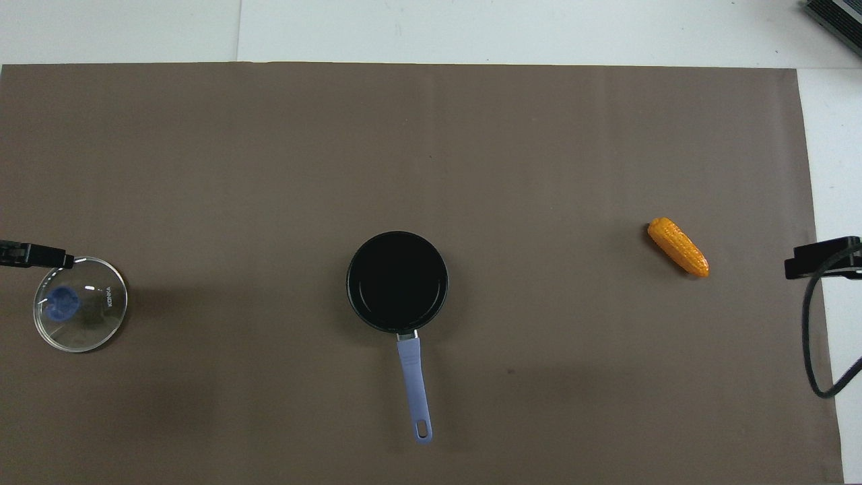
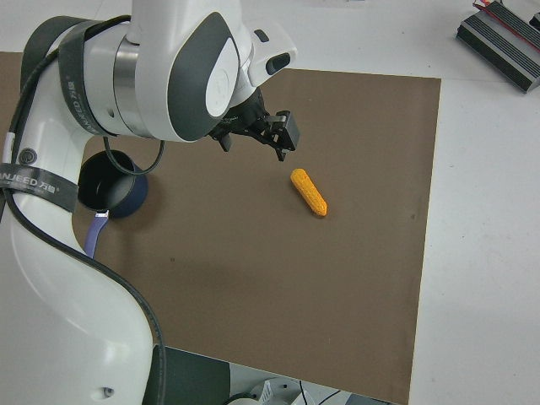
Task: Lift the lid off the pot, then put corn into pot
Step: 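Raise the left gripper away from the lid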
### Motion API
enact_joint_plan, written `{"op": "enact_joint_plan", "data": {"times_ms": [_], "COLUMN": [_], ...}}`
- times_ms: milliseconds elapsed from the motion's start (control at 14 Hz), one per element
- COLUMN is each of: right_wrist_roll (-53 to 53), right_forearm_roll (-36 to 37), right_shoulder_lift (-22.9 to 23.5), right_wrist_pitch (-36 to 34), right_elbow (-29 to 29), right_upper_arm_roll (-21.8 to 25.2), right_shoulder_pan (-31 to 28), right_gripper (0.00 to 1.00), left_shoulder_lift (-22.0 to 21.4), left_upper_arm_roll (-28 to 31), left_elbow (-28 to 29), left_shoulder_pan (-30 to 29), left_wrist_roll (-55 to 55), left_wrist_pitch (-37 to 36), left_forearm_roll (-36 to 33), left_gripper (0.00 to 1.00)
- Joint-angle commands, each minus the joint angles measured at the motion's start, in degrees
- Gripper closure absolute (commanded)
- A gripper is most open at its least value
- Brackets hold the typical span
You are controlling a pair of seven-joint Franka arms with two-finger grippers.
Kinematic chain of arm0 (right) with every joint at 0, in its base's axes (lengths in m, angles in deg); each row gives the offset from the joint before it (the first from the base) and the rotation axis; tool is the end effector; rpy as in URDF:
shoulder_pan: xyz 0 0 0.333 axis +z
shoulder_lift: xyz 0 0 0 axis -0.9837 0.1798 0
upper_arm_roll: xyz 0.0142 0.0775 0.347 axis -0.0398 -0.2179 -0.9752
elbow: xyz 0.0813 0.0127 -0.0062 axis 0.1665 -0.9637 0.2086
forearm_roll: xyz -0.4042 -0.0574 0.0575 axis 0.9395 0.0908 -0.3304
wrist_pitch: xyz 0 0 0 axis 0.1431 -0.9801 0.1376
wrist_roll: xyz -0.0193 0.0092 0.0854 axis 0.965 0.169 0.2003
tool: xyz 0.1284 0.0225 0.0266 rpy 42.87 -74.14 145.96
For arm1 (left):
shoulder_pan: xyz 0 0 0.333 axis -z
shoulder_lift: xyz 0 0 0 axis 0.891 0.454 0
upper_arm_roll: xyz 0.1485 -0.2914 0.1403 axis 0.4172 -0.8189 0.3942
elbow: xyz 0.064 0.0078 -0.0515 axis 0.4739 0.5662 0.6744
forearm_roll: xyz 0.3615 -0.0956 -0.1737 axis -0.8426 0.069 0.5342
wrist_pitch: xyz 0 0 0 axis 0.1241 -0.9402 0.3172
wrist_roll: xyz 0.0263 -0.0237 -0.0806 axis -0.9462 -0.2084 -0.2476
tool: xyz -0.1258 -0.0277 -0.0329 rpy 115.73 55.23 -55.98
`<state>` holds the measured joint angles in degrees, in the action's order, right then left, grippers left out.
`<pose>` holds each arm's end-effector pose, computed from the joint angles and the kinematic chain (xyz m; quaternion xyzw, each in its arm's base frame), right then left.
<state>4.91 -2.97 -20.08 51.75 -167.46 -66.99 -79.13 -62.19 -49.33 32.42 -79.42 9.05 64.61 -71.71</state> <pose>0.5140 -0.0309 0.6729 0.9988 -0.0432 -0.0232 0.0085 0.5776 0.1428 0.4456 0.9980 -0.0549 -0.0048 0.0302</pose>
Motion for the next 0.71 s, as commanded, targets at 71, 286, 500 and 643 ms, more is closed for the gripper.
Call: {"op": "enact_joint_plan", "data": {"times_ms": [71,286,500,643], "right_wrist_roll": [-0.5,-0.9,-6.1,-11.3], "right_forearm_roll": [-0.6,-0.6,-0.7,-0.7], "right_shoulder_lift": [-0.8,-1.7,-0.1,1.2], "right_wrist_pitch": [-1.2,0.1,8.4,14.9], "right_elbow": [-0.2,-0.9,-5.5,-9.9], "right_upper_arm_roll": [-0.6,-1.8,-1.7,-1.7], "right_shoulder_pan": [0.0,0.4,0.2,-0.5], "right_gripper": [0.0,0.0,0.0,0.0], "left_shoulder_lift": [-0.1,-1.2,-2.5,-3.4], "left_upper_arm_roll": [0.4,0.4,0.4,0.4], "left_elbow": [-5.1,-6.7,-6.7,-7.0], "left_shoulder_pan": [5.3,9.2,13.1,14.8], "left_wrist_roll": [-7.4,-12.0,-16.0,-17.8], "left_wrist_pitch": [-5.6,-7.6,-8.5,-9.3], "left_forearm_roll": [0.2,0.1,0.1,0.1], "left_gripper": [0.0,0.0,0.0,0.0]}}
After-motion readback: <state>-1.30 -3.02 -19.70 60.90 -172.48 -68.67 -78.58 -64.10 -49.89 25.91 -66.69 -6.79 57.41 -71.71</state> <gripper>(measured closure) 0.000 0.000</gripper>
